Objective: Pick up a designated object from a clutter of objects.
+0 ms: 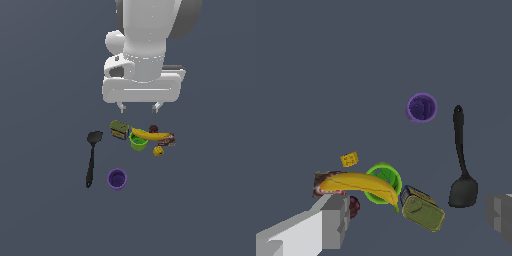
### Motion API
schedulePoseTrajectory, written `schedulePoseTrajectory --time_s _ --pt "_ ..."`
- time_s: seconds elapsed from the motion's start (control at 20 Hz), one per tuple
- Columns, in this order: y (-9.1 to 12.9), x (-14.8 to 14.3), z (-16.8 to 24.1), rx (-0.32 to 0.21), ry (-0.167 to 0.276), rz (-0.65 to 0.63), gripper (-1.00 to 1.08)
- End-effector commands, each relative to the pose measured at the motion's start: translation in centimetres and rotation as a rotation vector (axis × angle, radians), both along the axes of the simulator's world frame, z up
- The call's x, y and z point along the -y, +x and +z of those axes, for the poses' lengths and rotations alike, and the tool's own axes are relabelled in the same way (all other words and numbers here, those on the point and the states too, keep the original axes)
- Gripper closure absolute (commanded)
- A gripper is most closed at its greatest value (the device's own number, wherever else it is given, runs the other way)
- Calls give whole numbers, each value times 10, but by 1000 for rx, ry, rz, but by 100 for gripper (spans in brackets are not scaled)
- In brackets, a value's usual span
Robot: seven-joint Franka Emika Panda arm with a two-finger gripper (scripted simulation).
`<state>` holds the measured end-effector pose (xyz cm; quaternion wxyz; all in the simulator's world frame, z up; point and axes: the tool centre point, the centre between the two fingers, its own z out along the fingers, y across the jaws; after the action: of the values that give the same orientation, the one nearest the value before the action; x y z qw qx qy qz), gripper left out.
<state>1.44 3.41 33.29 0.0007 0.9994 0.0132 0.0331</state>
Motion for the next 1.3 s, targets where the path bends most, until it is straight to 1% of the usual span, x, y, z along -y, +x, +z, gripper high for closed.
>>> schedulePoseTrajectory --time_s 0.0,0.3,0.5,0.7,0.95,1.25 --pt "0 0 0 0 0 0 -20" --pt "5 -3 0 11 14 -5 -20" --pt "6 -3 -1 12 15 -4 -20" --pt "11 -1 -6 14 22 9 -20" --pt "24 3 -20 21 37 40 -20" --pt "47 15 -48 39 68 96 -20"
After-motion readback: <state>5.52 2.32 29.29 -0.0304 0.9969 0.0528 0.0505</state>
